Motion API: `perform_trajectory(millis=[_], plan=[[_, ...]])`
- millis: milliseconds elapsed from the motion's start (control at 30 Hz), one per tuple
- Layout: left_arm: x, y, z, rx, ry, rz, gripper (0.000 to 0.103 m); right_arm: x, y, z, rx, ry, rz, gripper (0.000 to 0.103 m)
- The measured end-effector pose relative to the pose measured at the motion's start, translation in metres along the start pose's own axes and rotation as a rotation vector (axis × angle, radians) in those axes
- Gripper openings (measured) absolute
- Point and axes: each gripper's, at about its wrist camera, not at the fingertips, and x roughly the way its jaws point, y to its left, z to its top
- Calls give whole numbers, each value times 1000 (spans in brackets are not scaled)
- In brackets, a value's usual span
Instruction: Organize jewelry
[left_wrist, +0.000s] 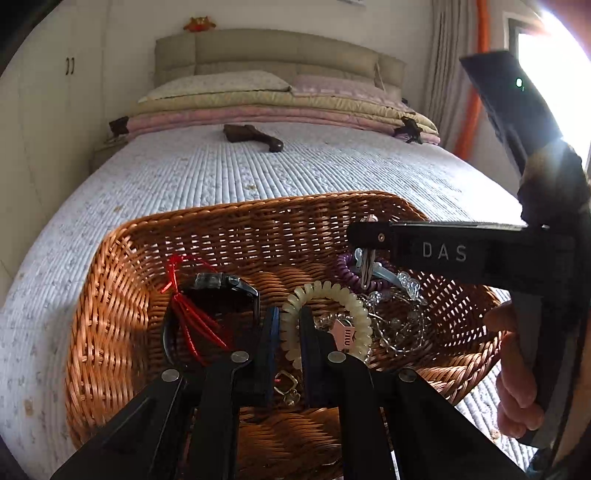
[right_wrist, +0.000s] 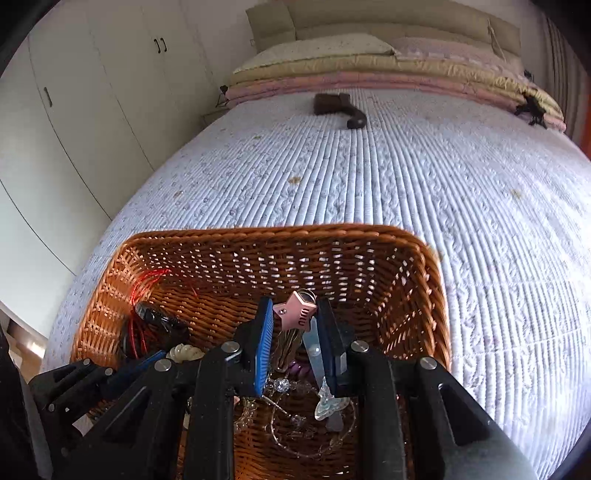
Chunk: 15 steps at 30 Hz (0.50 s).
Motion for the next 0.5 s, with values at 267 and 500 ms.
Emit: perform_trajectory(millis=[267,500], plan=[[-35,6,-3,-32,-66,-38,44,-33,5,-8,-12,-41,-5,31],[-136,20,-28,-77,-247,-43,56,-141,27,-63,-8,-281,-2,61]])
